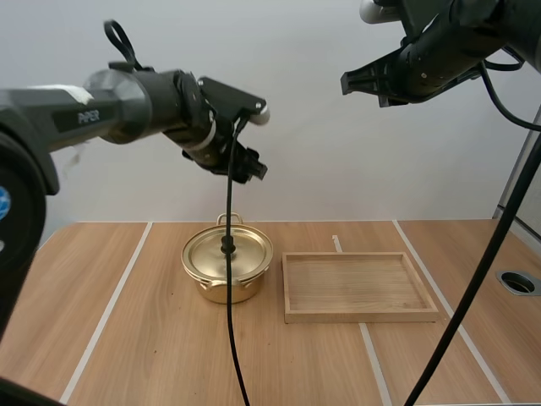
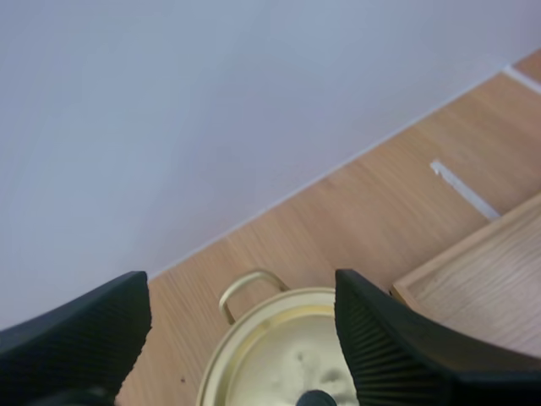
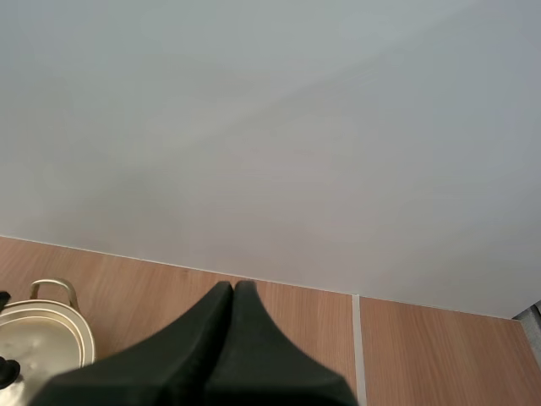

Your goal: Open the pot, put the grape inside, and close it

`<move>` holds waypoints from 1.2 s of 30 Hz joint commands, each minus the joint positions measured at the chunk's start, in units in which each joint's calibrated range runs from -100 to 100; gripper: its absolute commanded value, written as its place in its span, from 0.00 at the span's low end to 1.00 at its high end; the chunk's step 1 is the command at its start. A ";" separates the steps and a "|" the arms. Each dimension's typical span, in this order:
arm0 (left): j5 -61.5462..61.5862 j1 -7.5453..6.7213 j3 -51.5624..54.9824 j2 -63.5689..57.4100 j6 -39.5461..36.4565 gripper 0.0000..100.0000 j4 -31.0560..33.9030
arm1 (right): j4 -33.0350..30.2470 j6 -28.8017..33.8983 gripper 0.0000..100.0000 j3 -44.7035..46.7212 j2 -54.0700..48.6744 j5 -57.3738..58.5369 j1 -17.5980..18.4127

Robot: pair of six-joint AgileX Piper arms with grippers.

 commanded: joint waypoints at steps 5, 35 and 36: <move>9.62 -0.07 -14.05 -6.60 -3.61 1.00 3.33 | 0.17 0.16 0.00 -0.47 -0.94 0.49 -0.19; 19.17 -0.07 -24.11 -27.54 -8.82 0.00 10.07 | 15.46 -0.09 0.00 -0.47 -0.94 0.84 -0.19; 19.17 -0.07 -24.11 -28.27 -8.82 0.00 9.65 | 16.18 -0.66 0.00 -0.47 -1.20 0.84 -0.01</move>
